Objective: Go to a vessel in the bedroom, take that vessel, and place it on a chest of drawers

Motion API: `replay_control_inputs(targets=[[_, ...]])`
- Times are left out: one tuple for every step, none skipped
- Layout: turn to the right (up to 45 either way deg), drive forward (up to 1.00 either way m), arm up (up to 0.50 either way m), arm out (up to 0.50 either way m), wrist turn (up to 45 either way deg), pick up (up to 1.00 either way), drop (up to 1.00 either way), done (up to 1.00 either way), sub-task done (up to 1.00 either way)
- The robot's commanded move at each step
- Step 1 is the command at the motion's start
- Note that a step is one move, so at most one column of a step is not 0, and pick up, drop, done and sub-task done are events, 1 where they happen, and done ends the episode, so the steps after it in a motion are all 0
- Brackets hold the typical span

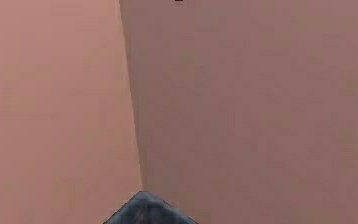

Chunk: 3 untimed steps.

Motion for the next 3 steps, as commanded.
replay_control_inputs(targets=[[-33.0,0.0,0.0,0.0,0.0,0.0,0.0,0.0,0.0],[45.0,0.0,0.0,0.0,0.0,0.0,0.0,0.0,0.0],[45.0,0.0,0.0,0.0,0.0,0.0,0.0,0.0,0.0]])
